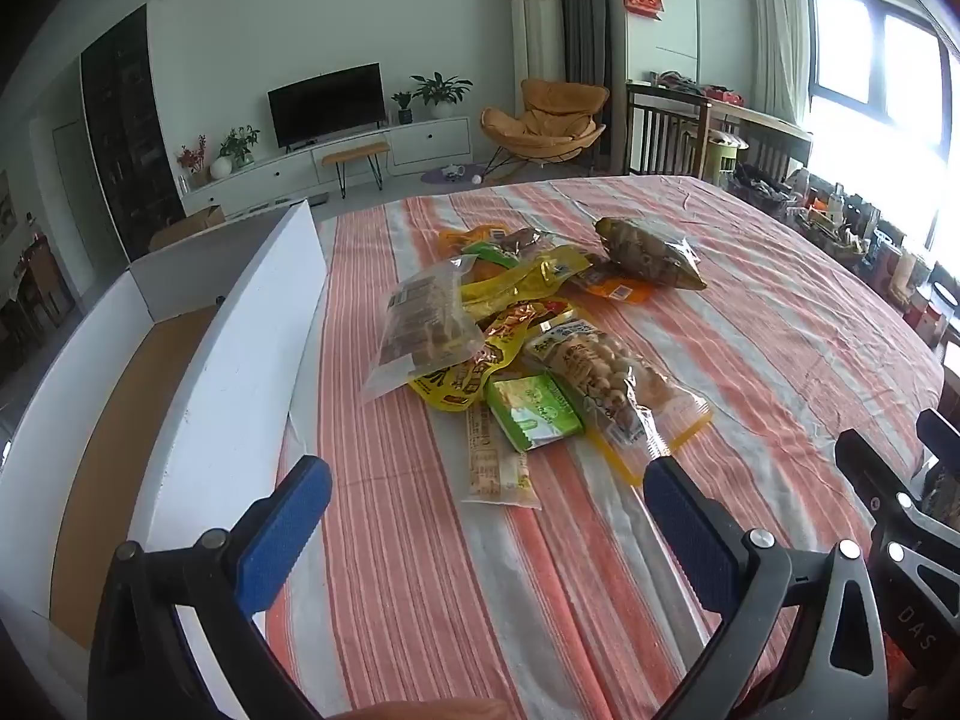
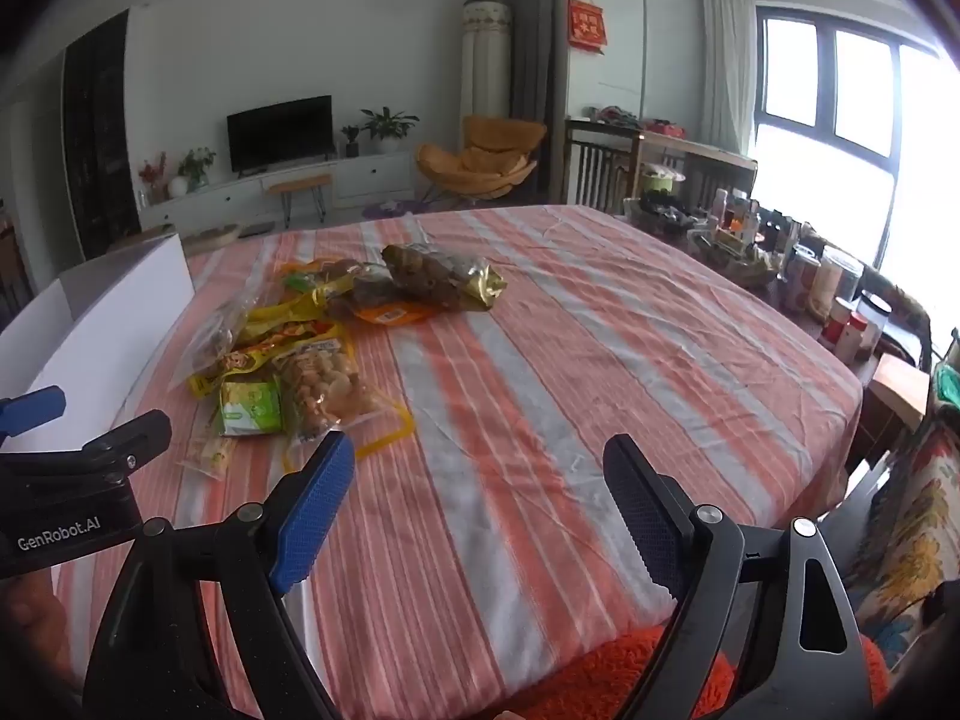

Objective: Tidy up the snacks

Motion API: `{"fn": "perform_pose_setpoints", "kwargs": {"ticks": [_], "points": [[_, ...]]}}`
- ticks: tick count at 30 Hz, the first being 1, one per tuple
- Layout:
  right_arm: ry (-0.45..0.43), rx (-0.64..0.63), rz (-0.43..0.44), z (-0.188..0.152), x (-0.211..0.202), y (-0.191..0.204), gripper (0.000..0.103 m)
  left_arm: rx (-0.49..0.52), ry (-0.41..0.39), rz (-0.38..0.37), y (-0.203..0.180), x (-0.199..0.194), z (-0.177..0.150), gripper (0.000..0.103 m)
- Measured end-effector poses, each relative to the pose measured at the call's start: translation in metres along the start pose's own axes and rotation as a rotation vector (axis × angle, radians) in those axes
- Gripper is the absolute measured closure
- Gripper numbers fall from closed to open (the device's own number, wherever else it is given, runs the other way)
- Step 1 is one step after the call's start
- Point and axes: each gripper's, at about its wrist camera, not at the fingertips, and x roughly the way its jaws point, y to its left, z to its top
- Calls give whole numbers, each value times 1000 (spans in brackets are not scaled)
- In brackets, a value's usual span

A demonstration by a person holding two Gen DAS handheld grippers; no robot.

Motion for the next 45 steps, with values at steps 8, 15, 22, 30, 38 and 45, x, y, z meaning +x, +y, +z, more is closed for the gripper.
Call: {"fn": "perform_pose_setpoints", "kwargs": {"ticks": [8,15,22,30,38,45], "points": [[-3,2,5,-3,3,4,16,48,6,14,-17,-2,2,0],[-6,15,16,1,0,2,16,40,-2,-8,-12,-2,0,0],[-25,-6,19,2,-4,2,16,41,-3,-10,-12,-3,-1,0],[-28,-12,19,1,-4,2,16,42,0,-11,-12,-3,-4,0],[-30,-14,19,1,-5,2,16,48,9,-16,-13,-2,-5,0],[-32,-14,20,1,-5,2,16,49,10,-17,-14,-3,-6,0]]}}
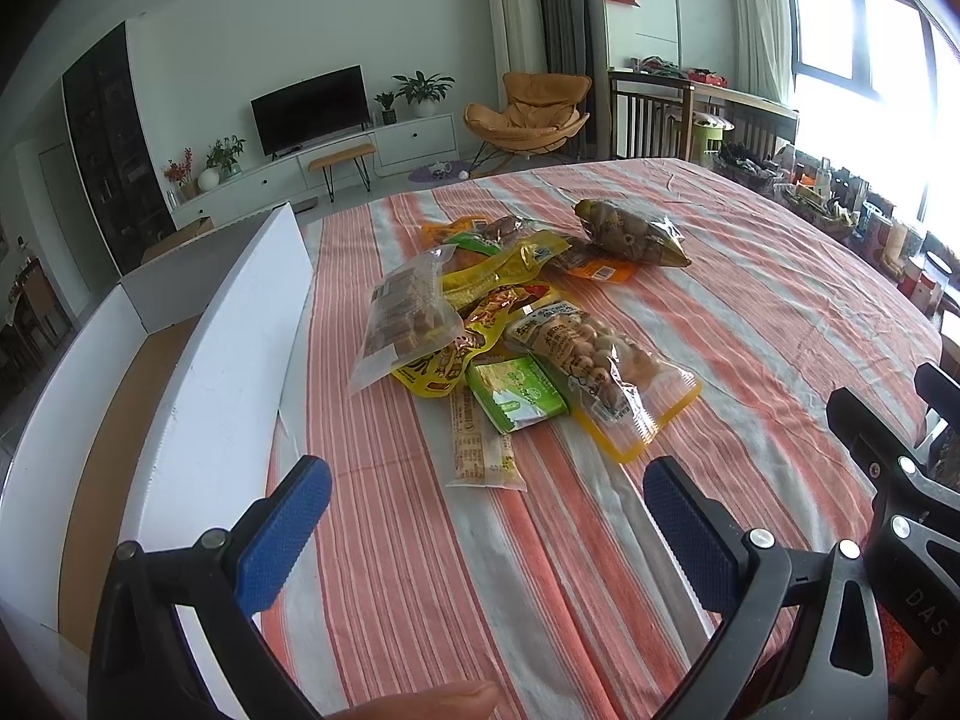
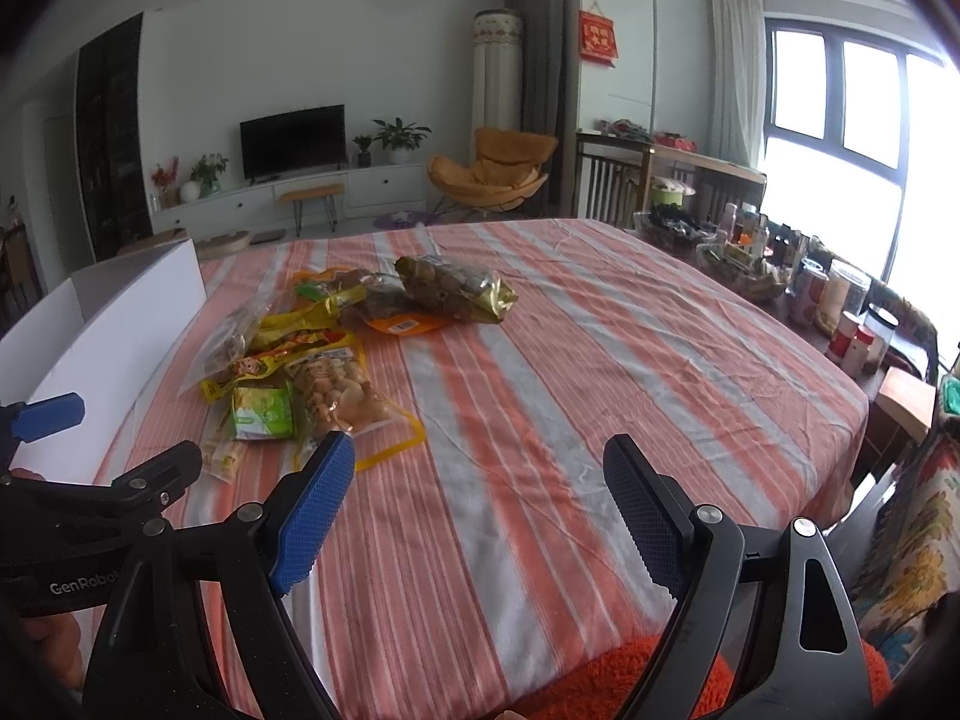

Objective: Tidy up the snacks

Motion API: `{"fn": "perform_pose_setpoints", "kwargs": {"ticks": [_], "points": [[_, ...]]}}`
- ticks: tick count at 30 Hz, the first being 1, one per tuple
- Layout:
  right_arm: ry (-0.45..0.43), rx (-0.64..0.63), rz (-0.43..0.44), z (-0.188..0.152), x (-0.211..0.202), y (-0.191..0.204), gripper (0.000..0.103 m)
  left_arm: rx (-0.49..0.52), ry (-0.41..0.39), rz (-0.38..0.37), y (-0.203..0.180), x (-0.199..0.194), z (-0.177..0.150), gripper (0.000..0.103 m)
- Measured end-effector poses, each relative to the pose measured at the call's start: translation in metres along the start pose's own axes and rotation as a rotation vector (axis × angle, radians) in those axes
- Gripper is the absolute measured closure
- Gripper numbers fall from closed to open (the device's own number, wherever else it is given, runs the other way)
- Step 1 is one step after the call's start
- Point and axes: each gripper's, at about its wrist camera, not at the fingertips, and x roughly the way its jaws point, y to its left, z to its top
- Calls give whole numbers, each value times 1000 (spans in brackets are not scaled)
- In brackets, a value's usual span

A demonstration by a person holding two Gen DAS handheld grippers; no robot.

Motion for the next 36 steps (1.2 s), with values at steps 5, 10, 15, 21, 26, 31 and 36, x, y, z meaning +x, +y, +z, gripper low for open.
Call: {"fn": "perform_pose_setpoints", "kwargs": {"ticks": [5,10,15,21,26,31,36], "points": [[1,-1,0,0,0,0,16,0,5,-1,0,0,0,0],[0,-1,-1,0,0,0,16,1,3,0,0,0,0,0],[-1,-1,-1,0,0,0,16,0,4,-2,0,1,-1,0],[0,-1,-1,0,0,1,16,0,6,-2,0,1,-1,0],[-1,-1,-1,0,0,1,16,-2,10,-2,0,1,-2,0],[-1,-2,-1,-1,0,1,16,-2,14,-4,0,2,-1,0],[-2,-2,-1,-1,0,1,16,-2,14,-4,0,2,-2,0]]}}
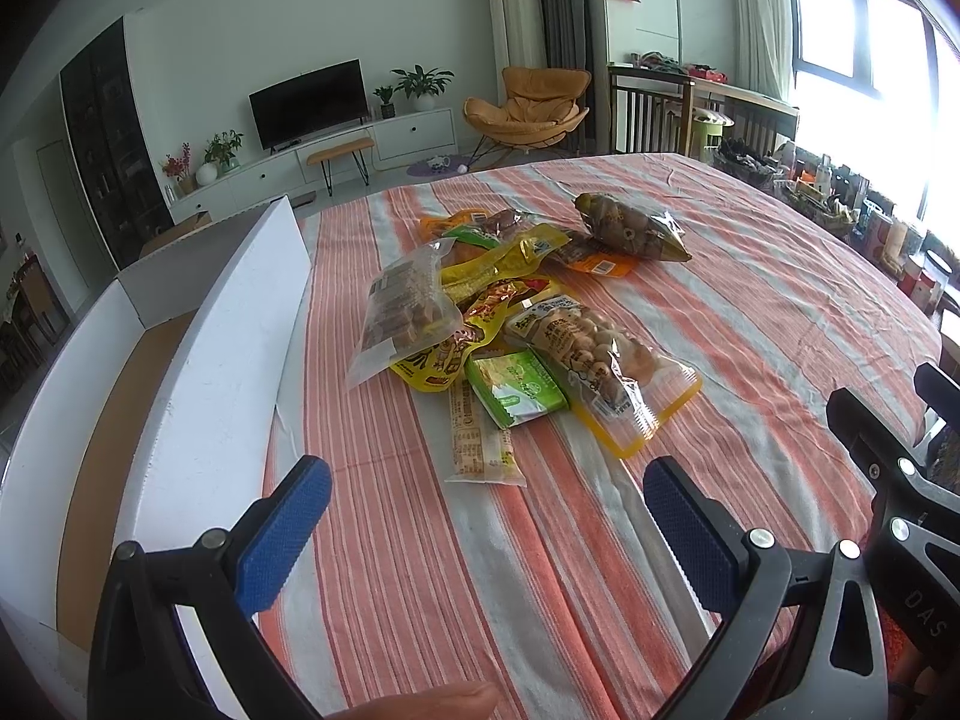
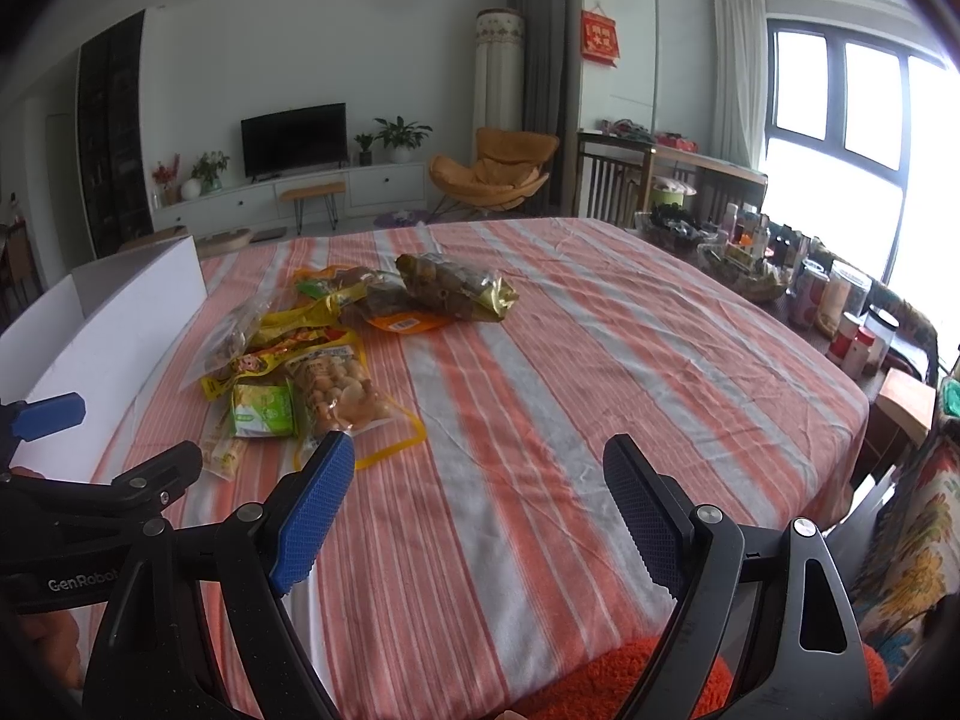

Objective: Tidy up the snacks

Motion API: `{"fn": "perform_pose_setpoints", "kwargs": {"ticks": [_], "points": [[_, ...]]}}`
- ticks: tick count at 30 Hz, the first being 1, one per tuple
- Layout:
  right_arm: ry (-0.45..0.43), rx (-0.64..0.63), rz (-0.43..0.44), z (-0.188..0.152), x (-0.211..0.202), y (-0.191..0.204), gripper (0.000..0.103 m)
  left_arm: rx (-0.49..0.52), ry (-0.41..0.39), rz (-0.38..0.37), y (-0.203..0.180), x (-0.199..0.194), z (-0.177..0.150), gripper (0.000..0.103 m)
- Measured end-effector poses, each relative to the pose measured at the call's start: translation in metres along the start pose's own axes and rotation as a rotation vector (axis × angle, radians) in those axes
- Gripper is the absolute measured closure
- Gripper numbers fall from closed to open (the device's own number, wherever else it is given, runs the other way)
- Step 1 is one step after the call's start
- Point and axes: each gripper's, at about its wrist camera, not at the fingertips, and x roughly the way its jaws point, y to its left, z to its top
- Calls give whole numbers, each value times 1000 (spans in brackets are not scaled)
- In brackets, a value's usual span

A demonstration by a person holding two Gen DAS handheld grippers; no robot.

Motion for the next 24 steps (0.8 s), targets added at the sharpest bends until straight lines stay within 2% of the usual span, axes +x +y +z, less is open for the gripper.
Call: {"fn": "perform_pose_setpoints", "kwargs": {"ticks": [24], "points": [[1,0,0,0,0,0,16,-7,26,-4,1,7,0,0]]}}
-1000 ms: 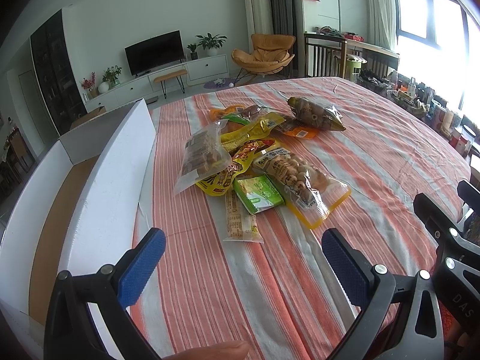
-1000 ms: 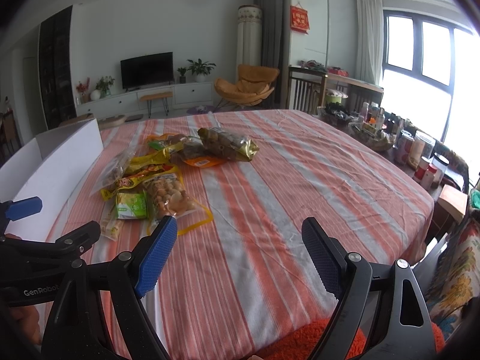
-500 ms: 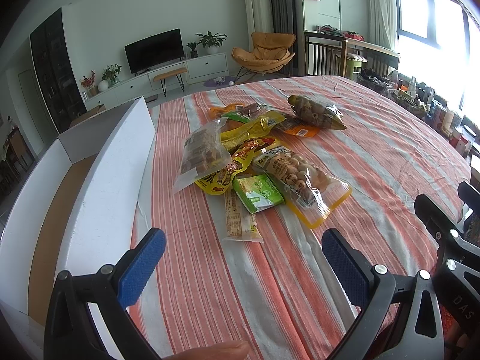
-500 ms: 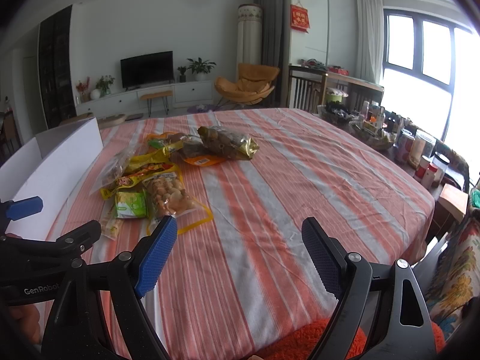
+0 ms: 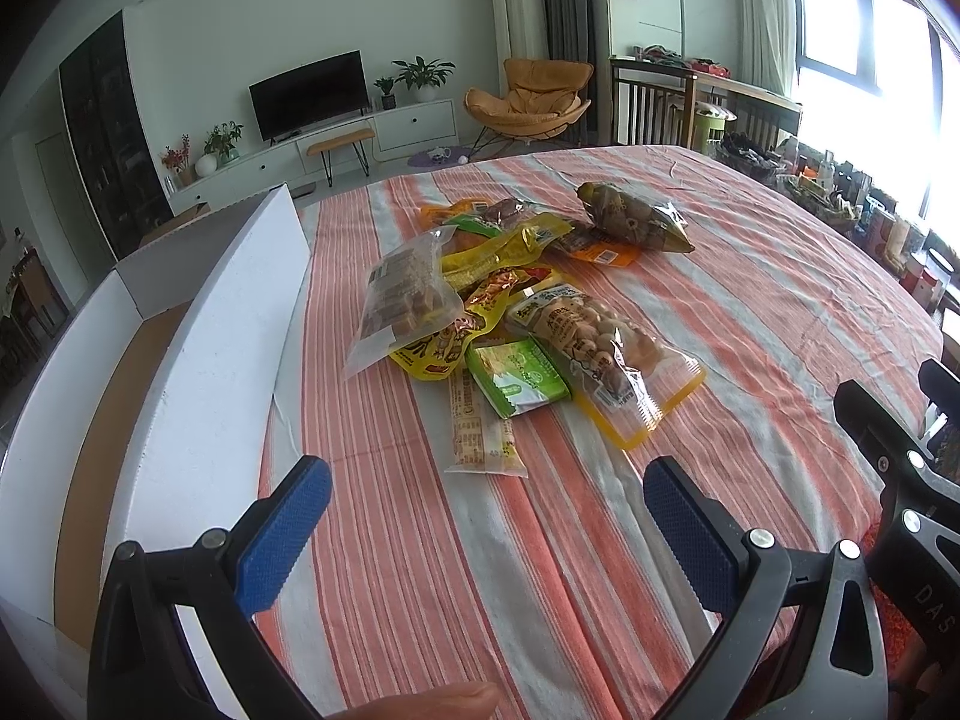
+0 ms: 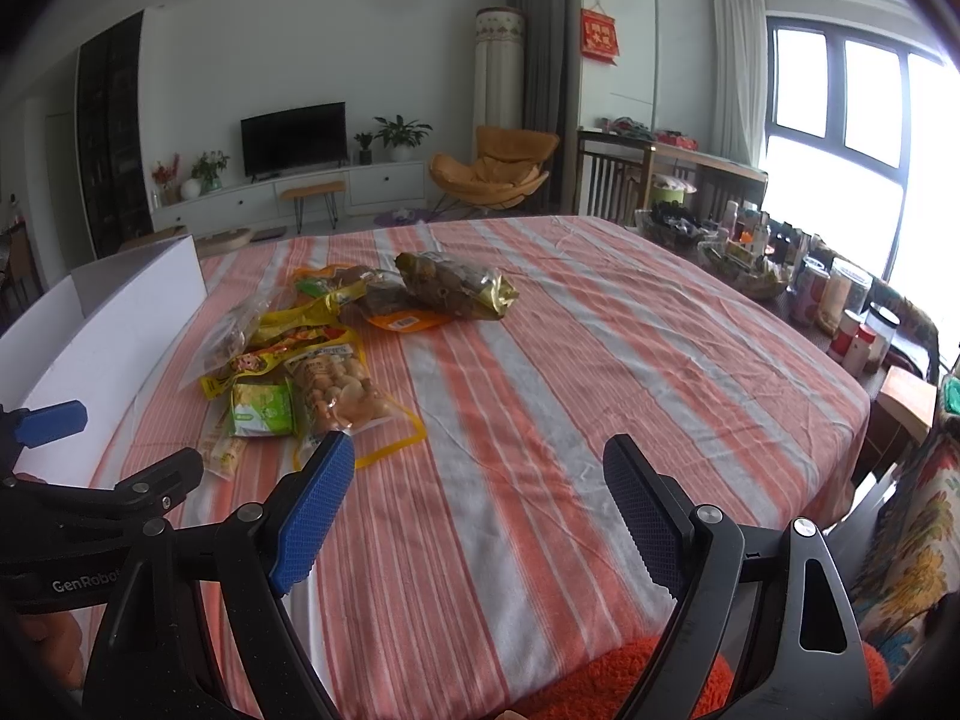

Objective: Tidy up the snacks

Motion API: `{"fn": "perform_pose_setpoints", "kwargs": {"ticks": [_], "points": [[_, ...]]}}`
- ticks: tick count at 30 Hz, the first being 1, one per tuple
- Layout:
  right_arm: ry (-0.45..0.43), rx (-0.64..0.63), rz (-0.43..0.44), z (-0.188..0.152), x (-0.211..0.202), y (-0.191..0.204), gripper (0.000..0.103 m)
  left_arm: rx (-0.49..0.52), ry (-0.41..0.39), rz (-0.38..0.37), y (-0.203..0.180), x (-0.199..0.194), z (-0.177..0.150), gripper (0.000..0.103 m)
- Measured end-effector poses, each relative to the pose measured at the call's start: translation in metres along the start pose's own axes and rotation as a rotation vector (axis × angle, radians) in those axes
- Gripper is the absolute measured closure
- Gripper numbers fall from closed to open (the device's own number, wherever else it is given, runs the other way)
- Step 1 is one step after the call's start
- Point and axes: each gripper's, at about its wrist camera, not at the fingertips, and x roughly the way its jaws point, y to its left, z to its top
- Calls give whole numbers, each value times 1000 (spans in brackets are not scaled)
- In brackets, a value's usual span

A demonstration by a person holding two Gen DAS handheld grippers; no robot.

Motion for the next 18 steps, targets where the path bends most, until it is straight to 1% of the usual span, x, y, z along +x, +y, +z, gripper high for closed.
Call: {"fn": "perform_pose_setpoints", "kwargs": {"ticks": [18], "points": [[1,-1,0,0,0,0,16,-4,14,-3,1,2,-1,0]]}}
